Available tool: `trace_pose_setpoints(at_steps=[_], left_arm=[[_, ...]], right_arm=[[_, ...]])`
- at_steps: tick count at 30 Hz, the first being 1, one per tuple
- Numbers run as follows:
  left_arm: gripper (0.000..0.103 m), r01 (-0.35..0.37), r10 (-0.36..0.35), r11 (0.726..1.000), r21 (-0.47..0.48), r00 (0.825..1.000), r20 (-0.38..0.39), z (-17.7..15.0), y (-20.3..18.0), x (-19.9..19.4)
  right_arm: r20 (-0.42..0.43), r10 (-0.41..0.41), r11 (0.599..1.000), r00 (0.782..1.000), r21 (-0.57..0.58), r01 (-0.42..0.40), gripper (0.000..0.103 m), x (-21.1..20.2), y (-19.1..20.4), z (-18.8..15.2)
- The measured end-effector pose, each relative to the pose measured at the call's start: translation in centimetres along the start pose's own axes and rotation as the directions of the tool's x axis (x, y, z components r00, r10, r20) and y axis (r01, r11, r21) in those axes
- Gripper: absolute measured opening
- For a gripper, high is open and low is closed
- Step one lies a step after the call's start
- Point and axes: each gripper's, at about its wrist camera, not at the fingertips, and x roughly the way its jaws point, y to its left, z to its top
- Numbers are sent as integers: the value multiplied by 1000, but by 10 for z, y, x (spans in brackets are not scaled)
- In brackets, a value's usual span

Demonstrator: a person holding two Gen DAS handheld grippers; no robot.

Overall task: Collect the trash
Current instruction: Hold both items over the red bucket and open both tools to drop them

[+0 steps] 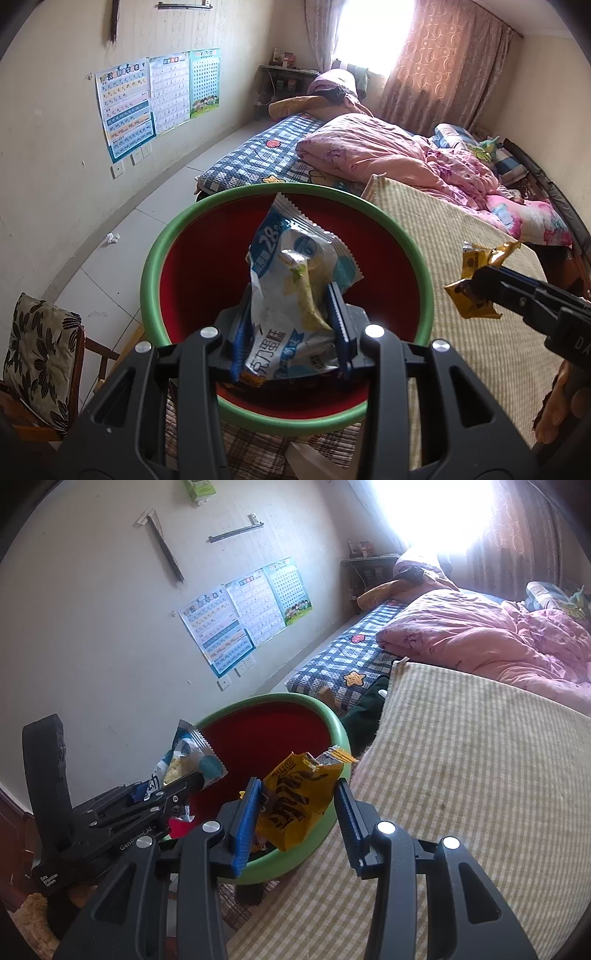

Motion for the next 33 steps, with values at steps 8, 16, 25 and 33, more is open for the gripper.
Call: trace_pose_setpoints(at_steps=[8, 16, 25, 33], left_arm=[[35, -2, 2, 1000, -8, 1000, -2, 4, 5, 5], [35, 3, -3, 1000, -4, 1000, -8, 6, 8, 11], [35, 7, -7, 1000, -1, 1000, -17, 9, 7, 19], [37, -1, 1, 1000, -4, 1000, -20, 11, 7, 21]], right_arm=[[-15, 9, 1000, 1000, -11, -9, 41, 10, 4, 3], [-16, 8, 1000, 1000, -13, -9, 41, 14, 6, 7], [-33, 3, 1000, 999, -14, -4, 41, 20, 6, 10], [-47, 10, 1000, 999, -28, -11, 41, 27, 7, 13]])
